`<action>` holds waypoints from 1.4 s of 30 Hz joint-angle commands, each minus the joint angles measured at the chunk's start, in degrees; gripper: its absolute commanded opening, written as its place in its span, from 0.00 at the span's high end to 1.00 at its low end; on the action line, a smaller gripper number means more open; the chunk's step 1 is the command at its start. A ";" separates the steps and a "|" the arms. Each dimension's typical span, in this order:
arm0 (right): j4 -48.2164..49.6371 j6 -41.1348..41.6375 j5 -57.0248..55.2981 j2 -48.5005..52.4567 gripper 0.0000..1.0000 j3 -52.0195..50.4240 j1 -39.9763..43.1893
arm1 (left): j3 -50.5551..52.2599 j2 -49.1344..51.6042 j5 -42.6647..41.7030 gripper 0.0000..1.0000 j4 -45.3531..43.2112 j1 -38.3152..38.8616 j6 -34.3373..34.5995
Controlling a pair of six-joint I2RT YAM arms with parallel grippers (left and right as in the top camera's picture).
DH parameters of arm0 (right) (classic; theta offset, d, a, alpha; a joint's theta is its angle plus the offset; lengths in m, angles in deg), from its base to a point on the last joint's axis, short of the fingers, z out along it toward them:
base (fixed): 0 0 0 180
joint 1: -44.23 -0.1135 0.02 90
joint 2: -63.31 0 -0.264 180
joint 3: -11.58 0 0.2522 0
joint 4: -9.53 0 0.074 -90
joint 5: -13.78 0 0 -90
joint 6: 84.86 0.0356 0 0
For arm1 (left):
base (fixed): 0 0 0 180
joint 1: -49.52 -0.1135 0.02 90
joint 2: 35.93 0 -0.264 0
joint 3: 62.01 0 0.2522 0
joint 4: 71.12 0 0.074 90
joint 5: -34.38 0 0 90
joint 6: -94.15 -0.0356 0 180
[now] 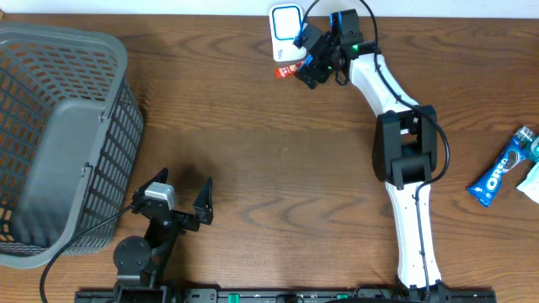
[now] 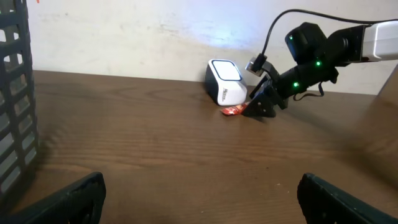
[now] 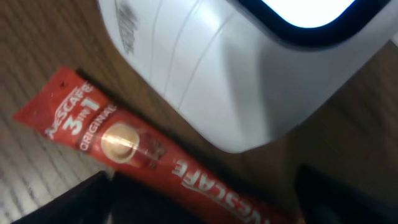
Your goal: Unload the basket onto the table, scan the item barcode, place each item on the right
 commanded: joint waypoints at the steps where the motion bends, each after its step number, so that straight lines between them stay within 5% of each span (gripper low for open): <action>1: -3.21 -3.45 -2.19 3.98 0.40 -0.52 0.09 | 1.05 -0.37 -0.48 0.02 1.86 0.11 0.52; 4: -6.03 -4.07 -3.13 3.98 0.85 -0.52 0.15 | 1.05 -0.37 -0.50 0.02 1.86 0.13 0.52; 6: -8.37 -4.04 -4.90 3.98 0.99 -0.52 0.26 | 1.05 -0.37 -0.50 0.02 1.86 0.13 0.52; 14: -18.03 2.34 -2.69 1.22 0.99 -0.50 0.52 | 1.05 -0.37 -0.48 0.01 1.86 0.13 0.52; 27: -31.85 46.34 29.59 -11.47 0.99 -0.50 3.63 | 1.05 -0.37 -0.50 0.02 1.86 0.13 0.52; 33: -37.03 46.80 50.71 -11.19 0.99 -0.52 6.71 | 1.05 -0.37 -0.50 0.02 1.86 0.13 0.52; 42: -34.16 49.64 52.72 -11.19 0.99 -0.52 7.13 | 1.05 -0.37 -0.48 0.02 1.86 0.13 0.52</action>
